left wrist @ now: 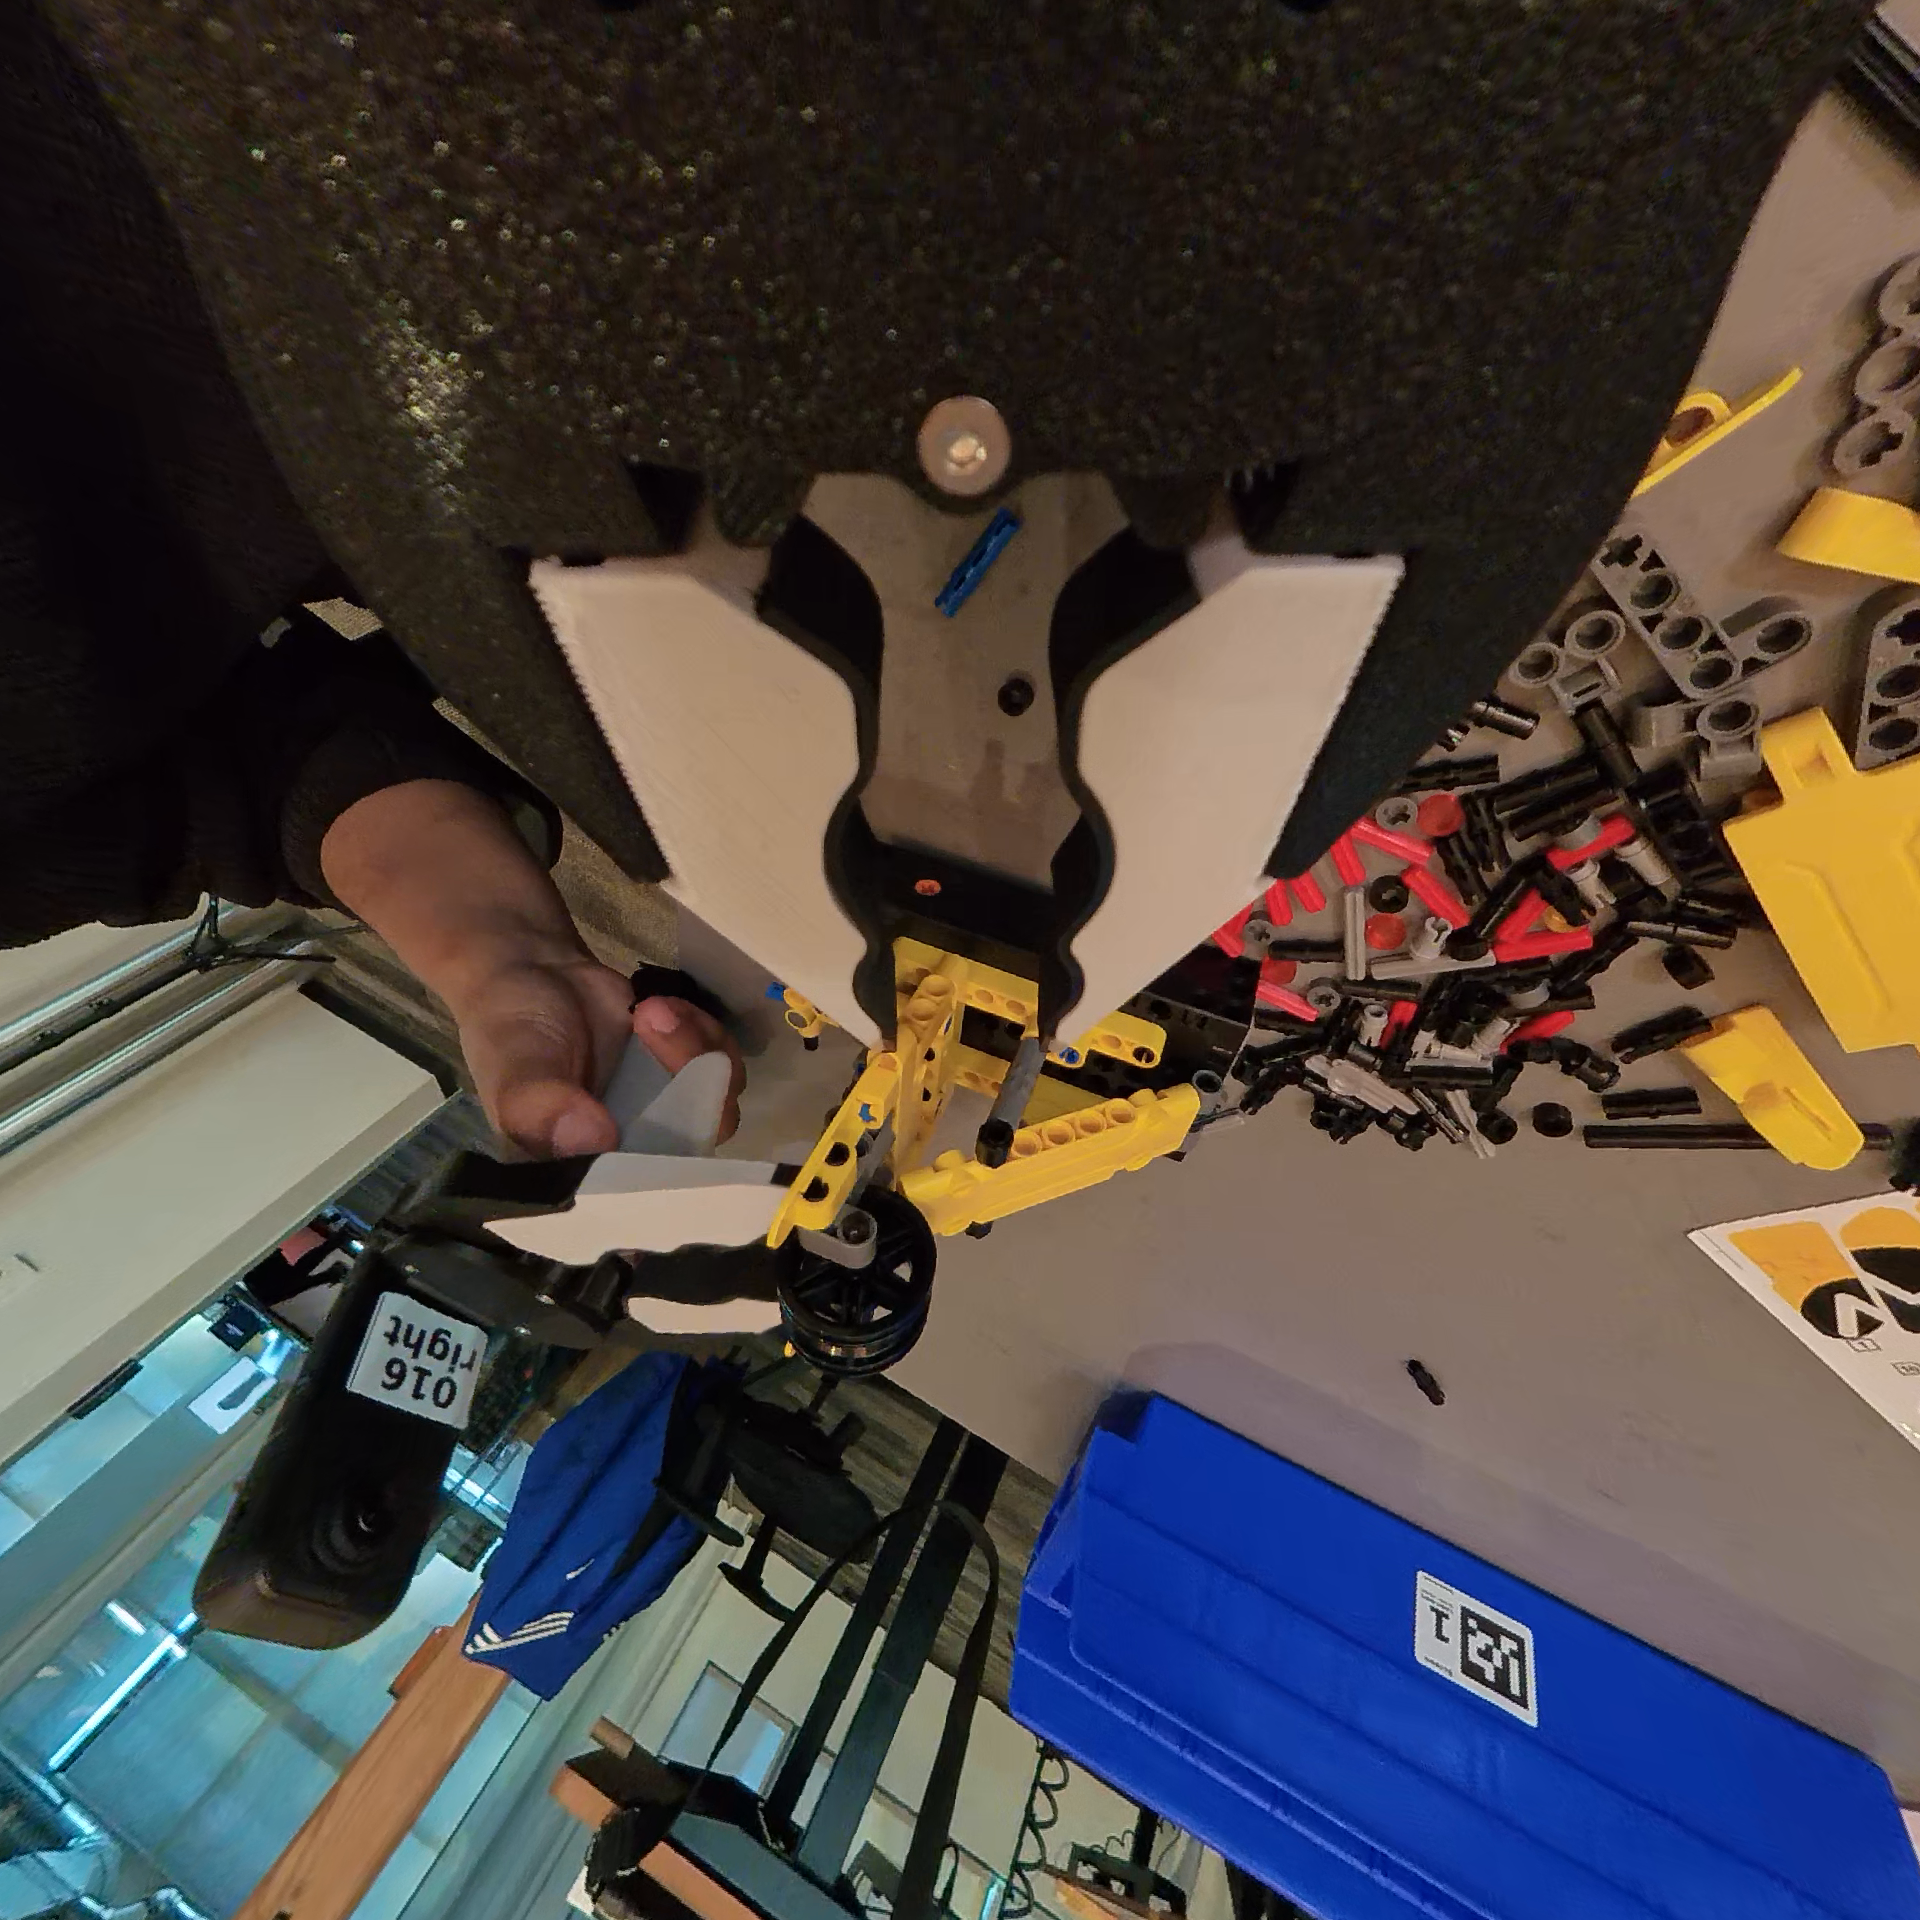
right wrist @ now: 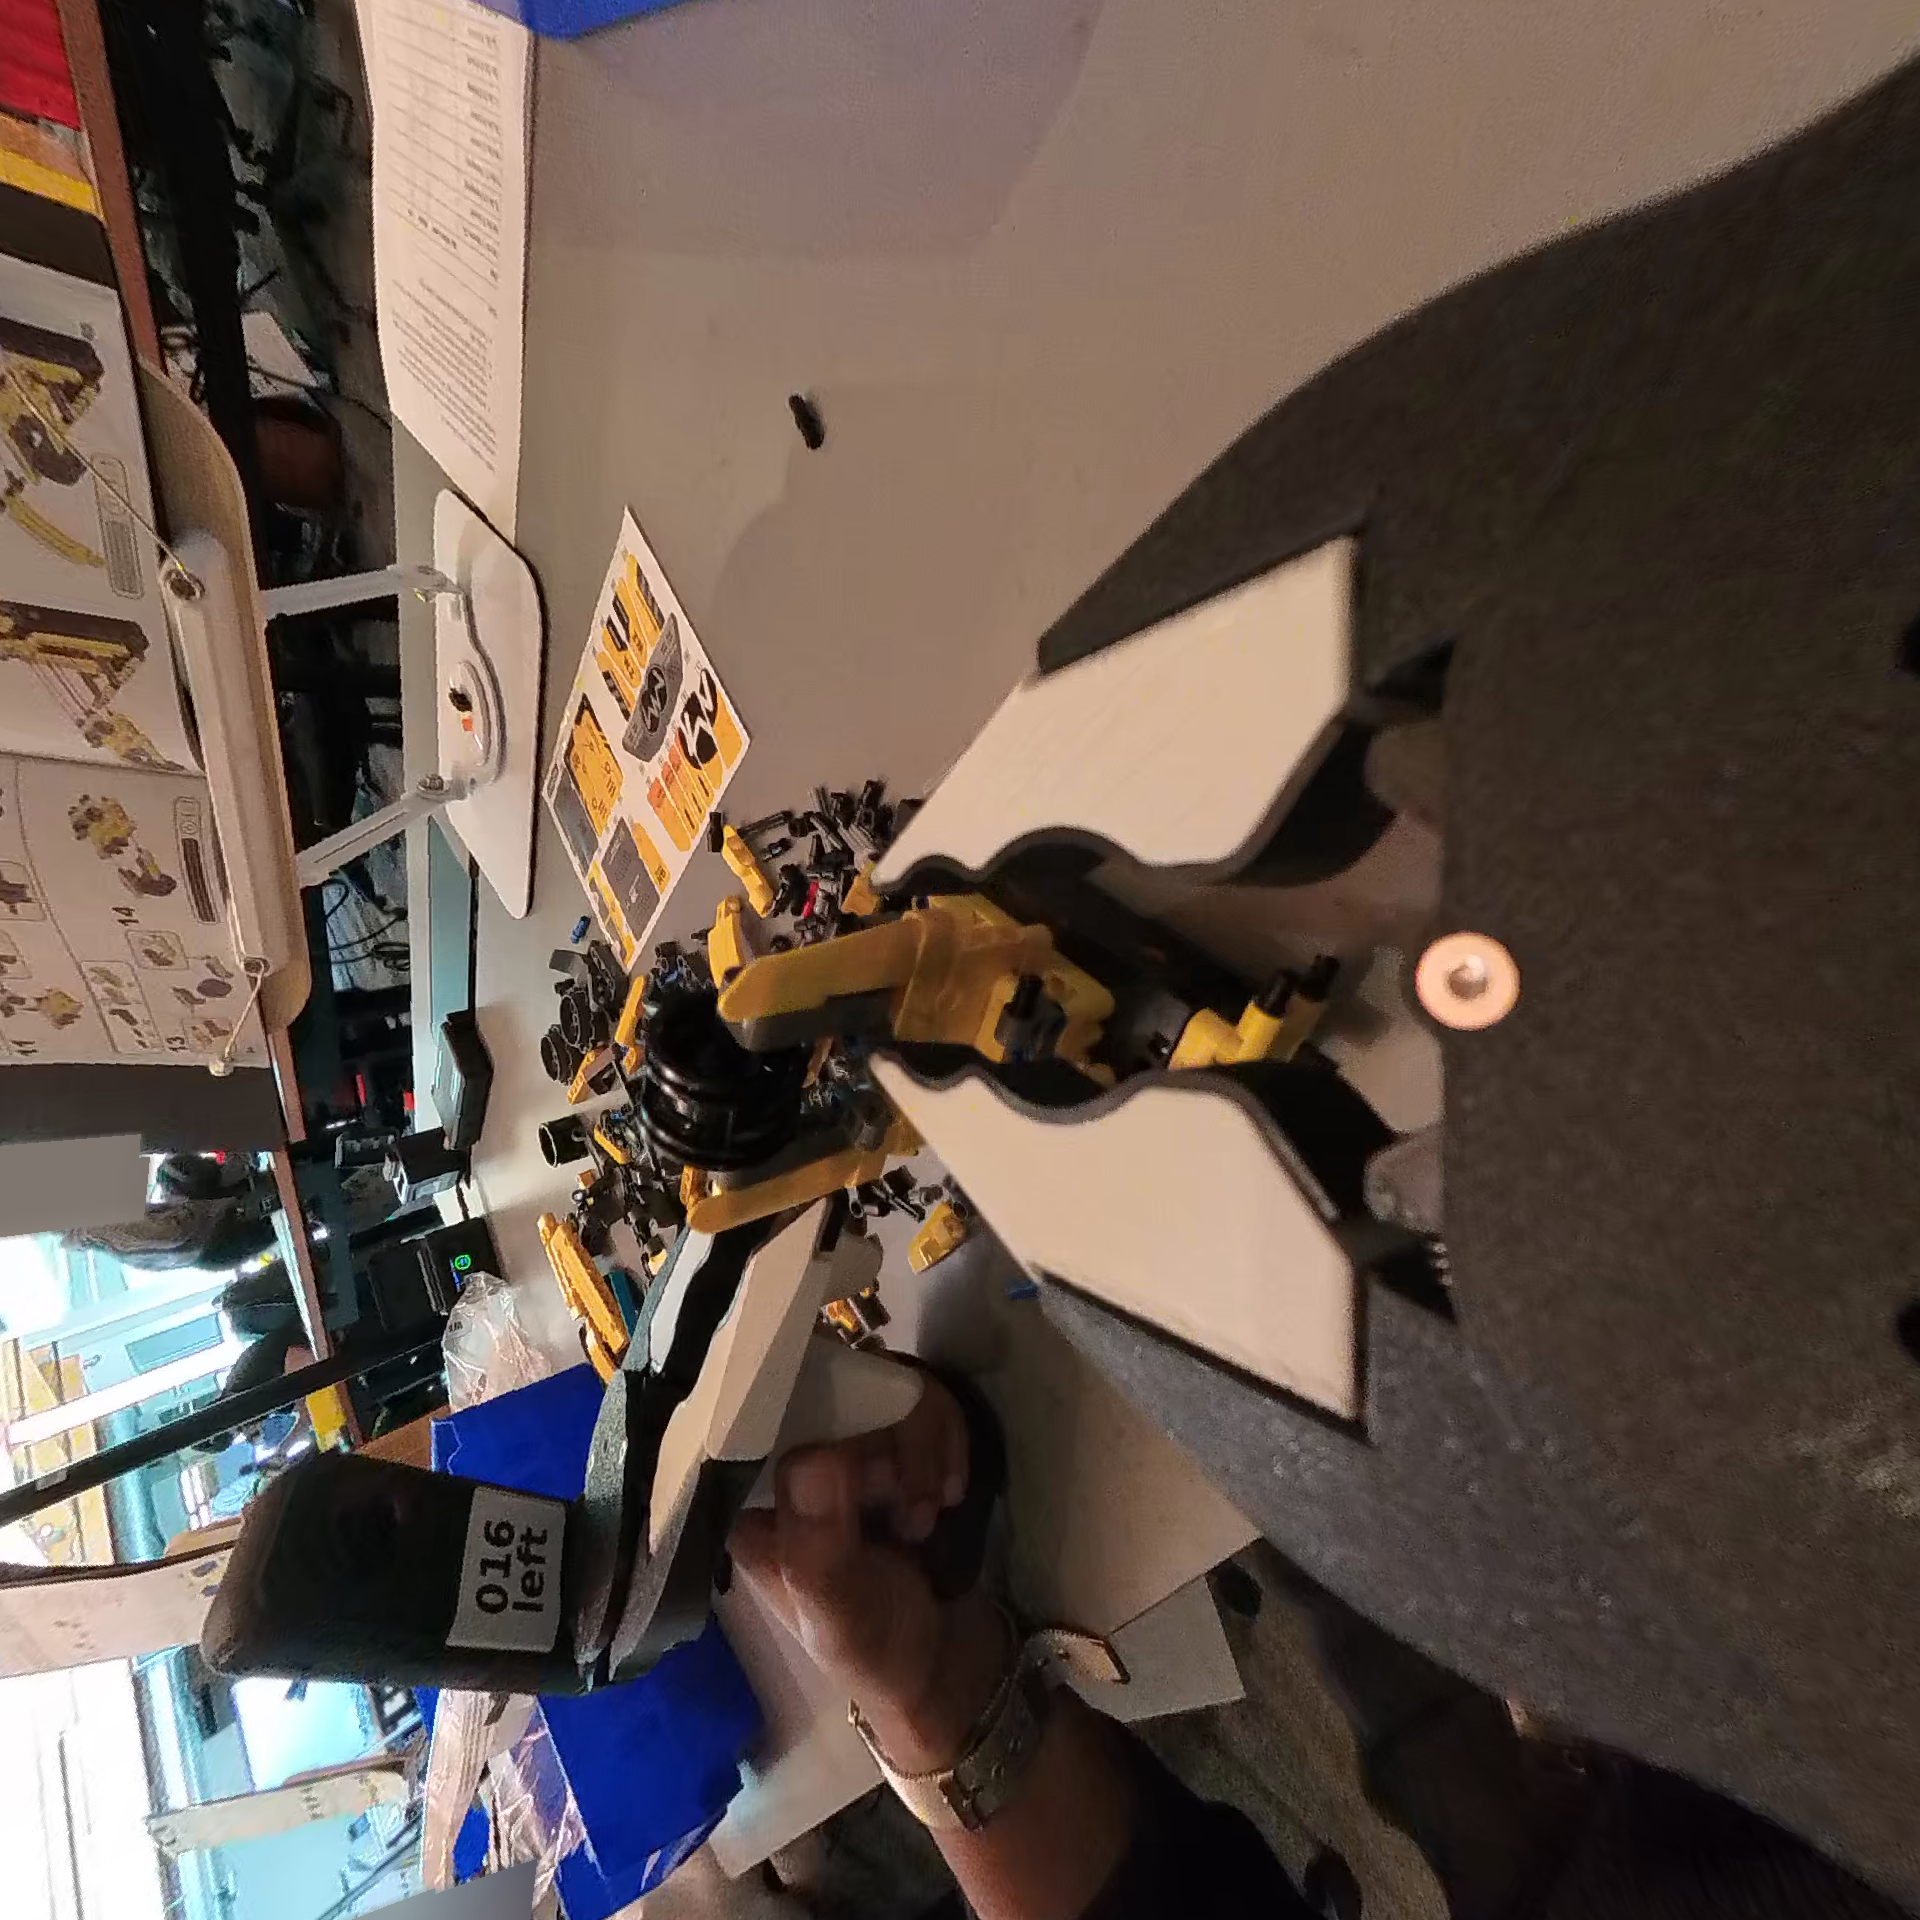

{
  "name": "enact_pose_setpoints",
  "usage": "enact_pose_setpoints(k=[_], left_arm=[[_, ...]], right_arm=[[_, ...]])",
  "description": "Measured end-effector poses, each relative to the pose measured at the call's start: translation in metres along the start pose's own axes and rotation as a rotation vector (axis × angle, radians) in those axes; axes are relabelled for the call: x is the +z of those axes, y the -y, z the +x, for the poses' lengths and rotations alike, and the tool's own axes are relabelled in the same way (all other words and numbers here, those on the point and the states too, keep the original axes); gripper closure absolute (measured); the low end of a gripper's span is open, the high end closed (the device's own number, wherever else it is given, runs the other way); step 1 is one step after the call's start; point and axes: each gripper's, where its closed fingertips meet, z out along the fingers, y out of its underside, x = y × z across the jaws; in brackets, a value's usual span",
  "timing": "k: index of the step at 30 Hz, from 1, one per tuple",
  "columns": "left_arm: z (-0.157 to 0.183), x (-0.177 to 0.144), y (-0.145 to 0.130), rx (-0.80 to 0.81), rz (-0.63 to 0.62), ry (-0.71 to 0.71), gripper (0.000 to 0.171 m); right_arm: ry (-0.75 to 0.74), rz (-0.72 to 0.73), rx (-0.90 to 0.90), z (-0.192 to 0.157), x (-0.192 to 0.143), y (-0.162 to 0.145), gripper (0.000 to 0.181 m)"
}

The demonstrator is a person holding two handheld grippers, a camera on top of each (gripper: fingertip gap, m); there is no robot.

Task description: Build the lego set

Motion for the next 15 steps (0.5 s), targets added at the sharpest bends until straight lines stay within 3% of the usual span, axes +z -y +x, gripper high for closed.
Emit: enact_pose_setpoints(k=[5, 15], left_arm=[[0.0001, 0.0001, -0.0001, 0.000, -0.001, 0.000, 0.145], [-0.0001, -0.0001, 0.0000, -0.001, 0.001, 0.001, 0.145]], right_arm=[[0.014, 0.012, -0.028, -0.0053, 0.0003, 0.0019, 0.139], [-0.046, -0.032, -0.103, -0.0057, 0.0051, -0.0038, 0.146]])
